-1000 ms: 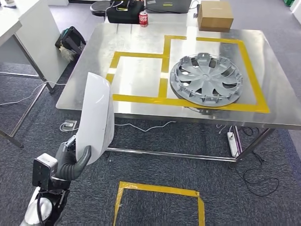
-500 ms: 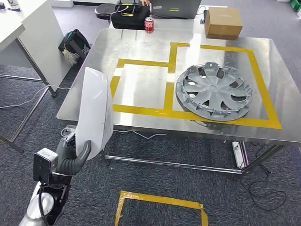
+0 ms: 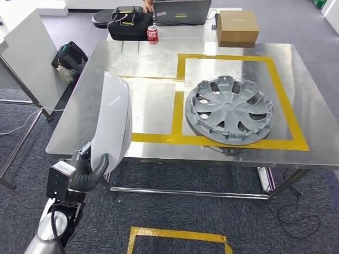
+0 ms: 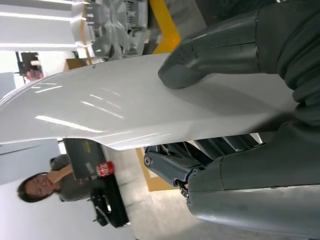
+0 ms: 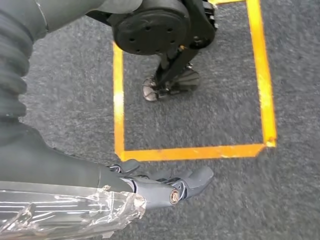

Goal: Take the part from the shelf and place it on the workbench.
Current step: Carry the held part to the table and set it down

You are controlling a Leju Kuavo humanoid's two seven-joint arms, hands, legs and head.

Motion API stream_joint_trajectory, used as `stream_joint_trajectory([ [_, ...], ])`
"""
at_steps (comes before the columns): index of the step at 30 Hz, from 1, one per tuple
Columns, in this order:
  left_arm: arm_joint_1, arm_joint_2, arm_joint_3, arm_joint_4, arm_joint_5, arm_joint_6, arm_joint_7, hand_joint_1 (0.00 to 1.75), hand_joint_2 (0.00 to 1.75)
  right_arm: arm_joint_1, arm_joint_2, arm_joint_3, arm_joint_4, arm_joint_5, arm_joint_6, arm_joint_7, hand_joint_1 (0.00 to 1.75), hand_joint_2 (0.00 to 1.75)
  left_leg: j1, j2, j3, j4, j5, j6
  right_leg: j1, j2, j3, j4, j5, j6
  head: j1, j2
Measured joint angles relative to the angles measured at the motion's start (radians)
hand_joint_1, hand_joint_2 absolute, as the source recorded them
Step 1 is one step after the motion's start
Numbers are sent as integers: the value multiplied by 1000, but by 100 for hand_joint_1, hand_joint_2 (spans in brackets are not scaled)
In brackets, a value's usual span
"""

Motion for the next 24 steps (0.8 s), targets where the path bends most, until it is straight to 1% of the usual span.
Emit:
stream_joint_trajectory([
  [1, -4, -1, -4, 3, -3, 2, 3, 175, 175, 3, 0, 0, -1, 2, 7, 9, 0, 175, -1, -1, 2, -9, -4, 4, 2, 0, 9, -2, -2, 8, 0, 0],
  [3, -12, -5, -9, 11, -9, 5, 6, 175, 175, 11, 0, 0, -7, 5, 21, 24, 0, 175, 4, -3, 17, -16, -1, 16, 2, -3, 23, 1, -6, 20, 1, 0],
  [4, -17, -6, -11, 16, -13, 6, 6, 175, 175, 14, 0, 0, -10, 6, 27, 28, 0, 175, 7, -3, 28, -17, -2, 22, 2, -6, 13, 22, -14, 25, 4, 0],
  [5, -21, -8, -13, 21, -17, 8, 7, 175, 175, 16, 0, 1, -13, 6, 32, 32, 0, 175, 9, -3, 37, -19, -5, 26, 1, -9, -11, 67, -29, 29, 6, 0],
  [6, -25, -9, -15, 25, -21, 9, 9, 175, 175, 17, 0, 1, -15, 7, 37, 35, 0, 175, 9, -2, 44, -19, -11, 28, -1, -13, -49, 131, -49, 34, 9, 0],
  [7, -28, -10, -18, 31, -25, 10, 11, 175, 175, 19, 0, 1, -16, 7, 40, 37, 0, 175, 10, -2, 48, -19, -17, 29, -2, -14, -96, 199, -75, 38, 11, 0],
  [8, -30, -10, -20, 36, -28, 11, 14, 175, 175, 21, 0, 1, -17, 7, 43, 39, 0, 175, 10, -3, 53, -19, -24, 29, -4, -15, -137, 251, -98, 42, 12, 0],
  [9, -30, -10, -23, 42, -30, 12, 17, 175, 175, 23, 0, 1, -17, 7, 44, 40, 0, 175, 10, -3, 61, -19, -31, 28, -5, -15, -164, 272, -109, 45, 12, 0],
  [10, -31, -11, -26, 47, -32, 13, 20, 175, 175, 25, 0, 0, -18, 8, 46, 40, 0, 175, 11, -3, 72, -19, -39, 27, -6, -16, -173, 256, -97, 47, 12, 0],
  [11, -32, -11, -28, 51, -35, 14, 25, 175, 175, 26, 0, 0, -18, 10, 48, 41, 0, 175, 13, -3, 84, -19, -48, 24, -7, -16, -164, 206, -60, 50, 12, 0],
  [12, -34, -12, -31, 55, -37, 15, 31, 175, 175, 26, 0, 0, -19, 12, 49, 42, 0, 175, 14, -3, 94, -19, -57, 20, -10, -17, -146, 138, -7, 52, 12, 0],
  [13, -38, -14, -32, 59, -42, 15, 41, 175, 175, 25, 0, 0, -18, 15, 50, 42, 0, 175, 14, -4, 105, -18, -65, 15, -10, -19, -129, 78, 35, 50, 13, 0],
  [14, -44, -16, -33, 62, -47, 14, 52, 175, 175, 23, 0, 0, -17, 19, 51, 42, 0, 175, 13, -4, 111, -19, -72, 10, -10, -20, -118, 38, 62, 43, 12, 0],
  [15, -51, -18, -34, 65, -53, 14, 64, 175, 175, 21, 0, 0, -17, 23, 52, 41, 0, 175, 12, -4, 116, -20, -78, 4, -9, -21, -111, 18, 75, 34, 13, 0],
  [17, -64, -23, -35, 71, -64, 11, 85, 175, 175, 16, 0, -2, -15, 32, 54, 39, 0, 175, 11, -4, 125, -21, -79, -8, -6, -18, -103, 14, 73, 13, 12, 0],
  [18, -68, -25, -36, 74, -68, 9, 91, 175, 175, 15, 0, -3, -15, 34, 55, 39, 0, 175, 11, -4, 129, -17, -81, -13, -7, -17, -94, 12, 77, 6, 12, 0],
  [19, -72, -27, -37, 77, -72, 7, 95, 175, 175, 15, 0, -4, -14, 36, 56, 38, 0, 175, 12, -4, 125, 0, -87, -18, -9, -16, -87, 9, 76, -1, 10, 0],
  [20, -77, -28, -39, 79, -77, 5, 100, 175, 175, 14, 0, -6, -14, 37, 58, 37, 0, 175, 12, -4, 108, 34, -101, -21, -10, -16, -77, 7, 74, -6, 7, 0],
  [21, -82, -29, -40, 82, -83, 4, 106, 175, 175, 13, 0, -6, -14, 39, 60, 36, 0, 175, 12, -4, 77, 89, -124, -24, -11, -16, -73, 6, 72, -11, 5, 0],
  [23, -88, -30, -42, 88, -96, 0, 121, 175, 175, 12, 0, -7, -14, 41, 66, 34, 0, 175, 11, -4, -11, 219, -173, -27, -11, -15, -67, 6, 64, -16, 2, 0],
  [24, -89, -30, -43, 92, -102, -2, 129, 175, 175, 11, 0, -7, -14, 43, 68, 33, 0, 175, 11, -4, -44, 256, -181, -26, -11, -14, -63, 6, 60, -17, 2, 0],
])
